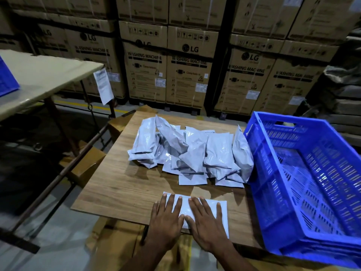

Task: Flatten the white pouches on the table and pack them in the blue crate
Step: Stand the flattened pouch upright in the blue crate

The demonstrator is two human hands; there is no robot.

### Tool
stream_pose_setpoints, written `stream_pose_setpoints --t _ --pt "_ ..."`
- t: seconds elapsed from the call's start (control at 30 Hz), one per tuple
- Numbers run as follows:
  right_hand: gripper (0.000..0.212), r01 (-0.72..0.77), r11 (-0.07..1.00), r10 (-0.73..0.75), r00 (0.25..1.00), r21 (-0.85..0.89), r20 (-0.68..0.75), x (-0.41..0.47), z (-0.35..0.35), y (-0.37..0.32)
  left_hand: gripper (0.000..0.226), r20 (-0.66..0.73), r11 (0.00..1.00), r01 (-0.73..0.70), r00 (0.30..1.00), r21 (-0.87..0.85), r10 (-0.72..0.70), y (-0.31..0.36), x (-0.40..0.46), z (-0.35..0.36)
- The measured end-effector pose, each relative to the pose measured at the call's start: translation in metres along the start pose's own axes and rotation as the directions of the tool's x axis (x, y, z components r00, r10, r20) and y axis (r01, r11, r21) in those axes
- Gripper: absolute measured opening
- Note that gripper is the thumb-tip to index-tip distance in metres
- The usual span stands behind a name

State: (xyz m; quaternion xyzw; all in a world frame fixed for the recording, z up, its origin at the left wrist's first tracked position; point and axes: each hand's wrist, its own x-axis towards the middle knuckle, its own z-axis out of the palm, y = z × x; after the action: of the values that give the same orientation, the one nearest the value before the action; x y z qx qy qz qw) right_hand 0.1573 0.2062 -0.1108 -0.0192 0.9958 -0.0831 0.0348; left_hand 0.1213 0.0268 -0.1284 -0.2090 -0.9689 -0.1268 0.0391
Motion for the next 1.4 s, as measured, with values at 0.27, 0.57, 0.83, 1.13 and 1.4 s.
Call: stream_pose_setpoints --t 0.27,0.57,0.83,1.13,1.4 --pt "0.06 -0.071 0.994 0.075 0.996 -0.086 0.047 -0.016 -0.002 0.03 0.057 -0.025 1.0 -0.018 1.0 -0.012 0.018 0.0 -0.003 -0.002" --pt "0.062 -0.104 0.993 0.109 0.986 -0.053 0.122 -0.017 -0.01 0.036 0.06 0.104 0.999 0.031 0.994 0.029 -0.034 -0.003 -0.002 -0.003" --pt "0.055 0.04 0.995 -0.025 0.985 -0.088 0.173 -0.011 -0.022 -0.005 0.06 0.098 0.999 0.01 0.995 0.033 -0.013 0.001 0.003 -0.009" --pt "0.063 -0.056 0.998 0.056 0.993 0.001 0.102 -0.005 -0.007 -0.009 0.059 0.123 0.999 0.035 0.992 -0.022 -0.032 0.011 0.003 -0.006" --pt "0.055 -0.063 0.995 0.063 0.998 -0.082 0.001 -0.007 0.007 -0.008 0.06 0.049 1.0 -0.012 0.999 -0.021 0.013 0.01 -0.003 0.0"
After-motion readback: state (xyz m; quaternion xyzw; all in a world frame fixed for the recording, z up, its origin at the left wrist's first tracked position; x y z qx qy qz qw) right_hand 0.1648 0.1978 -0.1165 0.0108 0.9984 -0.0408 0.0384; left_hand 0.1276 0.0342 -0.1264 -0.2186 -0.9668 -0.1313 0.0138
